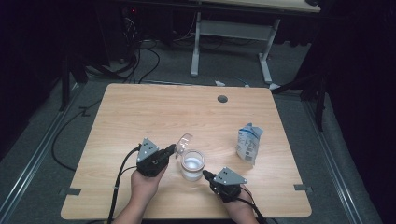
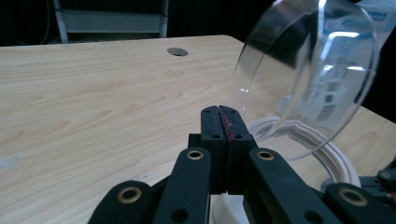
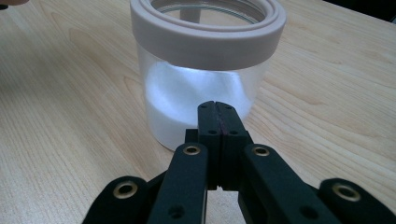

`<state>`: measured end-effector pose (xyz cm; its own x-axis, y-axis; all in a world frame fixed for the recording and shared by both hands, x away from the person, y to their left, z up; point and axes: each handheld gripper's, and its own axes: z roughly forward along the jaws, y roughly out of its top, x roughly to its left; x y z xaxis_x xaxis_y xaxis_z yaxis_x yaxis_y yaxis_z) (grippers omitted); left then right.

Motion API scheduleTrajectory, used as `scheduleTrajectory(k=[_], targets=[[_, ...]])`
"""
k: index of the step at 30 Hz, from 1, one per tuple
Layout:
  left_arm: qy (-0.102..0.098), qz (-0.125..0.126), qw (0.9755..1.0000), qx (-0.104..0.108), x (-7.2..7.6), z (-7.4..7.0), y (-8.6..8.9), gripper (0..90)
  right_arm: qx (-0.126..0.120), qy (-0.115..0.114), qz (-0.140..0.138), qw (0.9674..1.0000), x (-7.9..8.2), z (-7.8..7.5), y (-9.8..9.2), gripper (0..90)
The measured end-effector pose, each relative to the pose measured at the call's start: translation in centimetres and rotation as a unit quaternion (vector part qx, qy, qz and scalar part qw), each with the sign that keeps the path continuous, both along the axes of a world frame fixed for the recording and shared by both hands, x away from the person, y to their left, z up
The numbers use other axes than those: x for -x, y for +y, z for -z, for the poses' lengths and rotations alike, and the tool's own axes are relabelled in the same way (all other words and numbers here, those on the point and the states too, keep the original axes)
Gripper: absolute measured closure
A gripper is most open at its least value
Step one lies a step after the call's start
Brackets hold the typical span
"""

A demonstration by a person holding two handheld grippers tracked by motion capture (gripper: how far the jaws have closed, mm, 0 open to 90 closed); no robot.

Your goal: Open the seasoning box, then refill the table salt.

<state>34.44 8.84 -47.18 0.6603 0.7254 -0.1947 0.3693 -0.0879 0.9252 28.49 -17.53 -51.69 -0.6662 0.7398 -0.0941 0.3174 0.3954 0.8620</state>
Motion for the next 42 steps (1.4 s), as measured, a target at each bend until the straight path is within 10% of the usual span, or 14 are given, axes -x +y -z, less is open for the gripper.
scheduleTrajectory(k=[21, 42], targets=[[0.027, -0.023, 0.9979, -0.054, 0.6, 4.4, 0.3, 89.9, -0.001, -0.002, 0.004, 1.0, 0.1, 0.0, -0.4, 89.9], [0.037, -0.017, 0.9968, -0.068, -2.4, 5.0, -2.6, 90.0, -0.004, -0.004, 0.013, 0.9999, 0.4, -0.1, -1.4, 90.0]])
